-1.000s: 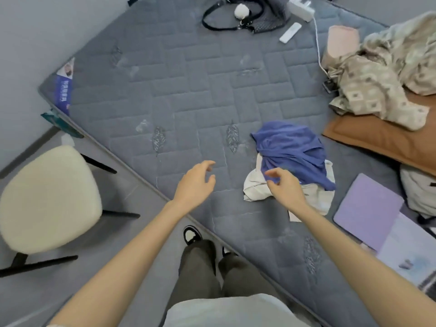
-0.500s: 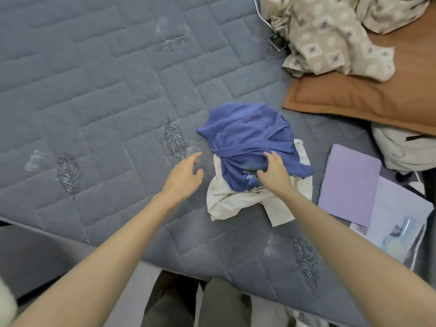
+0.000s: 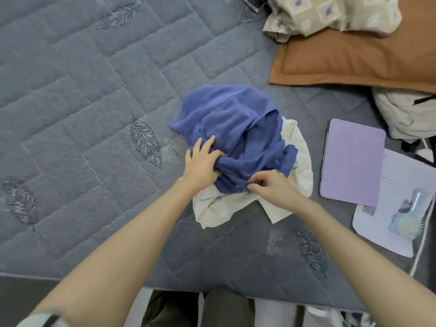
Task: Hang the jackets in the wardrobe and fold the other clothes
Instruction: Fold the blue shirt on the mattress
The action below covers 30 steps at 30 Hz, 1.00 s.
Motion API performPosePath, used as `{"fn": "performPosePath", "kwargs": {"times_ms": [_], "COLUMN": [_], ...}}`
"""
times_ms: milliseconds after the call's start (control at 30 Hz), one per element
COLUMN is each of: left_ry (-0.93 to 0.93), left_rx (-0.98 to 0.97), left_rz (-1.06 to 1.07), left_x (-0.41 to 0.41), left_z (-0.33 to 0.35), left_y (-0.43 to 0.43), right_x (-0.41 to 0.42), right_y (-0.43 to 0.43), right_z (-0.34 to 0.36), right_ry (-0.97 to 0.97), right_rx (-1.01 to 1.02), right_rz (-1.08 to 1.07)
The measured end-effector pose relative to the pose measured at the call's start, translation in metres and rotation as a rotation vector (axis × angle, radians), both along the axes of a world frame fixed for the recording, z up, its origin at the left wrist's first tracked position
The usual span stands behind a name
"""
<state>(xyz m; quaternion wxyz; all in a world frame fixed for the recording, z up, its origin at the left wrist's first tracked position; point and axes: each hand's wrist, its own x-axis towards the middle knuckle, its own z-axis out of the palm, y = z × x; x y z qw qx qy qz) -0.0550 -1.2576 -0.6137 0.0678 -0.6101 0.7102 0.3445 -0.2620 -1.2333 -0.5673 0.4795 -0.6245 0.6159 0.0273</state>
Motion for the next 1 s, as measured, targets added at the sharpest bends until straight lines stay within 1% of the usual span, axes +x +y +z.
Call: {"fn": "performPosePath", "kwargs": {"times_ms": [100, 167, 233, 300, 367, 433, 467, 500, 567, 633, 667, 733, 767, 800, 867, 933, 1000], "left_ry": [-0.111, -0.162, -0.183, -0.199, -0.225, -0.267, -0.293, -0.32, -0.396, -0.483, -0.503, -0.484, -0.464, -0.441, -0.371, -0.224, -0.101], "left_rx": [-0.021, -0.036, -0.002, 0.063, 0.11, 0.16, 0.191, 0.223, 0.286, 0.391, 0.465, 0.583, 0.584, 0.535, 0.354, 0.182, 0.054], "left_rz": [-0.196, -0.244, -0.231, -0.195, -0.132, -0.028, 0.027, 0.076, 0.115, 0.076, 0.051, 0.016, 0.01, 0.015, 0.065, 0.136, 0.125], "left_x": [-0.004, 0.004, 0.017, 0.034, 0.051, 0.068, 0.077, 0.086, 0.101, 0.112, 0.115, 0.116, 0.113, 0.109, 0.097, 0.083, 0.066], "left_z": [-0.002, 0.003, 0.012, 0.02, 0.028, 0.034, 0.036, 0.038, 0.042, 0.042, 0.042, 0.042, 0.044, 0.045, 0.047, 0.047, 0.044], "left_y": [0.02, 0.041, 0.063, 0.086, 0.108, 0.125, 0.132, 0.139, 0.151, 0.164, 0.169, 0.175, 0.174, 0.169, 0.154, 0.132, 0.108], "right_x": [-0.008, -0.01, -0.007, -0.001, 0.009, 0.02, 0.025, 0.029, 0.035, 0.038, 0.039, 0.041, 0.043, 0.045, 0.049, 0.051, 0.052], "right_y": [0.022, 0.032, 0.037, 0.039, 0.043, 0.05, 0.054, 0.056, 0.058, 0.056, 0.053, 0.046, 0.042, 0.039, 0.034, 0.033, 0.035], "right_z": [0.002, 0.001, 0.003, 0.009, 0.017, 0.021, 0.022, 0.023, 0.022, 0.019, 0.017, 0.01, 0.007, 0.003, -0.006, -0.012, -0.016], "right_ry": [0.014, 0.029, 0.032, 0.008, -0.033, -0.024, 0.005, 0.043, 0.059, 0.018, 0.021, 0.092, 0.139, 0.181, 0.249, 0.311, 0.35], "right_rx": [0.13, 0.15, 0.135, 0.146, 0.207, 0.24, 0.213, 0.138, -0.059, -0.198, -0.237, -0.258, -0.234, -0.197, -0.123, -0.099, -0.105], "right_rz": [0.023, -0.003, -0.048, -0.044, 0.042, 0.142, 0.15, 0.122, -0.005, -0.11, -0.129, -0.073, -0.01, 0.056, 0.172, 0.275, 0.326]}}
